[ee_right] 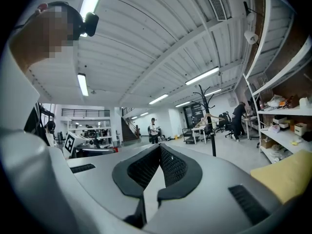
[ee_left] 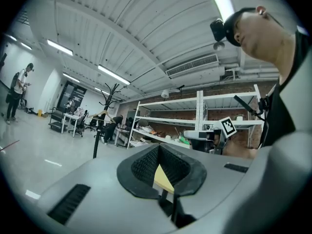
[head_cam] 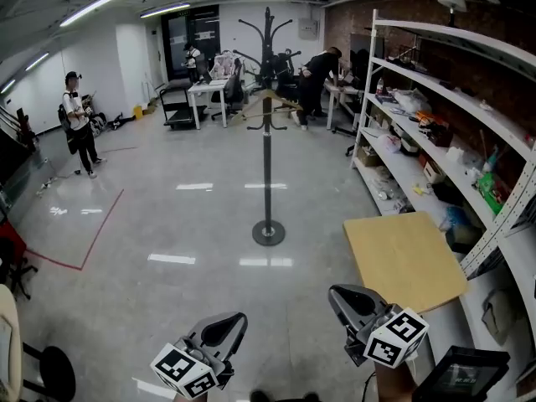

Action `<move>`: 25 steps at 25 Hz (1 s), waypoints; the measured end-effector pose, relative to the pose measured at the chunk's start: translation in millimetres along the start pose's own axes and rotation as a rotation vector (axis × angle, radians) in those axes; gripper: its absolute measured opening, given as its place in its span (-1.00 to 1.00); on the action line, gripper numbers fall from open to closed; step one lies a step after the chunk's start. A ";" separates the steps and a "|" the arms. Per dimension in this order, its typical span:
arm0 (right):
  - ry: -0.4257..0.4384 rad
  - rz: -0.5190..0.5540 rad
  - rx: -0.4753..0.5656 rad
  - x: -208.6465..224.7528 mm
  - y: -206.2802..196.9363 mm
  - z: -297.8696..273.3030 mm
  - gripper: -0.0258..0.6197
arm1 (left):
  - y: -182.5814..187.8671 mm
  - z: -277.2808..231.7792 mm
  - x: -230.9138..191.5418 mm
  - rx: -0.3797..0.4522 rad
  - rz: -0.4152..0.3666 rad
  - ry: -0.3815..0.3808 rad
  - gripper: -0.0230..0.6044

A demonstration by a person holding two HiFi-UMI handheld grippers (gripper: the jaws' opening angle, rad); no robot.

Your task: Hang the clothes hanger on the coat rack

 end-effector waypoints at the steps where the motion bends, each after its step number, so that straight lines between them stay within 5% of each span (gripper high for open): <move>1: 0.001 0.000 0.004 3.5 2.4 6.7 -0.90 | -0.8 -5.0 8.0 0.000 -0.004 -0.003 -0.93; 25: 0.015 0.036 0.058 13.6 27.7 30.1 -0.90 | 6.9 -21.8 40.1 0.021 -0.017 0.031 -0.93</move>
Point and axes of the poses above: the fingertips, and each gripper's own axes: z backward along the fingers, x to its right, y out of its top, the point moved 3 cm from there along z, backward along the fingers, and after that the axes turned 15 degrees about x, right-handed, at the moved point
